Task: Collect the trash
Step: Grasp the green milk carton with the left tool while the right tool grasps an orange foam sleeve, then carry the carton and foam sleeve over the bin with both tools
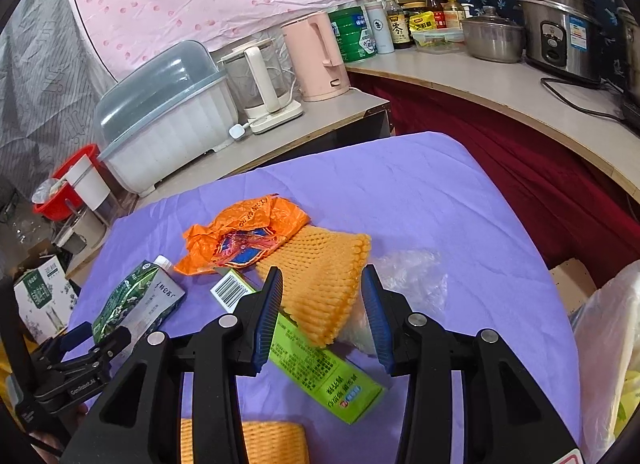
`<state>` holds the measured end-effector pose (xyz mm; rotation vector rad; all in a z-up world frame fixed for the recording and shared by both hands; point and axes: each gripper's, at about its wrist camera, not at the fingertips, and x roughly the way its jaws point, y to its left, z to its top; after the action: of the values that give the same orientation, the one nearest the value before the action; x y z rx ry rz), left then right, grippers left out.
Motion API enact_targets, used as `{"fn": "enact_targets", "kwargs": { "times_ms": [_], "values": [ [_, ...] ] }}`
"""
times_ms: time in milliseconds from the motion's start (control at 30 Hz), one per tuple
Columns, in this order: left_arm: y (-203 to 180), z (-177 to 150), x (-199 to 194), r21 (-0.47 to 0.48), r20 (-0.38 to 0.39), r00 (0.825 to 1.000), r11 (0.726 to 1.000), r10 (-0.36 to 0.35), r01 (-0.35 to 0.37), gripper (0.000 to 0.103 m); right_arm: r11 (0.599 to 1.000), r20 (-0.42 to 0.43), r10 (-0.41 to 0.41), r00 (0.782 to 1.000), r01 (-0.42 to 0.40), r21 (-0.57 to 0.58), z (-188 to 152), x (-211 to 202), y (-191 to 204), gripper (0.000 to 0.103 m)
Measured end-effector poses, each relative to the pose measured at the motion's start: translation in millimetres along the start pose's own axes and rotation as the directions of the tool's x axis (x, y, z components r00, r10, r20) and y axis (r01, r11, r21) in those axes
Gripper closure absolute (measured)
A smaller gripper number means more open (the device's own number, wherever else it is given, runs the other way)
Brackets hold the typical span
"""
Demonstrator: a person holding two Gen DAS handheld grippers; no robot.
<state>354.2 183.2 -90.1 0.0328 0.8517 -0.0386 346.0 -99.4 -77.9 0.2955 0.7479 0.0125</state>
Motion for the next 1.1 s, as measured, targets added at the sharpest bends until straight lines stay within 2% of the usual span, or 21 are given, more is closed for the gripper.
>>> {"fn": "enact_targets", "kwargs": {
  "times_ms": [100, 167, 200, 267, 367, 567, 800, 1100],
  "values": [
    [-5, 1, 6, 0.01, -0.001, 1.0, 1.0, -0.023, 0.023, 0.018, 1.0, -0.014, 0.0, 1.0, 0.0, -0.002, -2, 5, 0, 0.063],
    [-8, 1, 7, 0.015, -0.003, 0.999, 0.999, -0.04, 0.04, 0.032, 1.0, -0.012, 0.0, 1.0, 0.0, -0.012, -3, 5, 1, 0.067],
    [-10, 1, 7, 0.015, -0.01, 0.999, 0.999, -0.048, 0.048, 0.036, 1.0, -0.012, -0.001, 1.0, 0.0, -0.018, -3, 5, 1, 0.07],
    [-12, 1, 8, 0.004, -0.031, 0.997, 0.997, -0.071, 0.071, 0.054, 1.0, -0.017, 0.003, 1.0, -0.003, -0.018, -3, 6, 1, 0.082],
    [-15, -1, 2, -0.006, -0.03, 0.996, 0.996, -0.087, 0.087, 0.062, 1.0, -0.023, 0.008, 1.0, -0.009, -0.016, -5, 4, 0, 0.092],
    [-20, -7, -23, -0.026, -0.005, 0.996, 0.996, -0.09, 0.09, 0.062, 0.999, -0.013, 0.013, 1.0, -0.014, -0.03, -10, -13, 0, 0.096],
    [-30, -9, -61, -0.028, 0.031, 0.994, 0.994, -0.109, 0.11, 0.062, 0.999, 0.045, 0.035, 0.998, -0.034, -0.011, -7, -55, -8, 0.097],
    [-75, -8, -124, 0.017, 0.098, 0.981, 0.986, -0.169, 0.168, 0.062, 0.999, 0.143, 0.03, 0.989, -0.034, 0.026, 1, -124, -36, 0.097]
  ]
}}
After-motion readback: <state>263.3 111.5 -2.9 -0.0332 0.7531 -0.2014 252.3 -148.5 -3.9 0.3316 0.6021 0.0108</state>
